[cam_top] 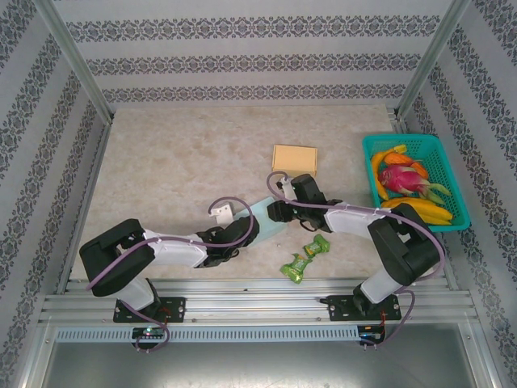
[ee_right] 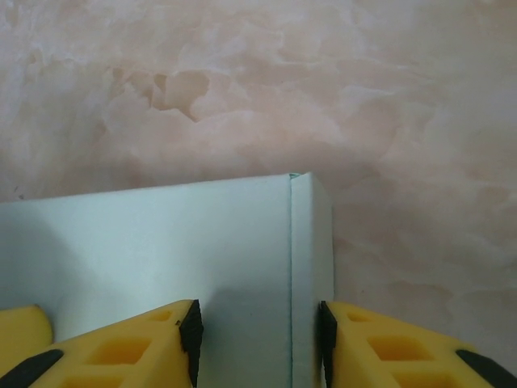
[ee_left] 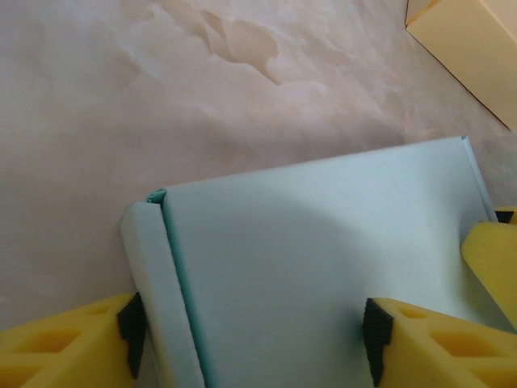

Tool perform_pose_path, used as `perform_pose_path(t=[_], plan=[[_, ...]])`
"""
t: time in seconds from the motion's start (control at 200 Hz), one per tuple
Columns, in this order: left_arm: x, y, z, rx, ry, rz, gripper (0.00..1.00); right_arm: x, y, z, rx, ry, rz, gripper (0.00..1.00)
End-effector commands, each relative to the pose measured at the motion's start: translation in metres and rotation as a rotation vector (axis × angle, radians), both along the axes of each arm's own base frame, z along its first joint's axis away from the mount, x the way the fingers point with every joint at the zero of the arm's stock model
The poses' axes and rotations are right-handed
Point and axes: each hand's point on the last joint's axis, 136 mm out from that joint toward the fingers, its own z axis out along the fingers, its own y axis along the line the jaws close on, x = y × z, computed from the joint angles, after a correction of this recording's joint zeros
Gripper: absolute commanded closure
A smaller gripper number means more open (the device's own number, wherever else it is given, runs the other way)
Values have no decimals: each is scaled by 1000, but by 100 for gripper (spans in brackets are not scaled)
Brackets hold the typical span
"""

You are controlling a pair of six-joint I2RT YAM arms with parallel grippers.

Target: Fold the paper box

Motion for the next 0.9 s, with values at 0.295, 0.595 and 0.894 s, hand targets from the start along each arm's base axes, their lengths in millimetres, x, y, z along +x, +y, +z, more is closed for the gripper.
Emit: perform_pose_path(t=[0.295,0.595,0.894], plan=[[31,6,48,11,-90,-54,36,-16,31,27,63,-38,15,58],[58,27,57,29,-86,-35,36,12,58,53,132,-98,-15,58],[102,43,73,28,-101,-41,35,49,83,76,161,-164,-37,58]])
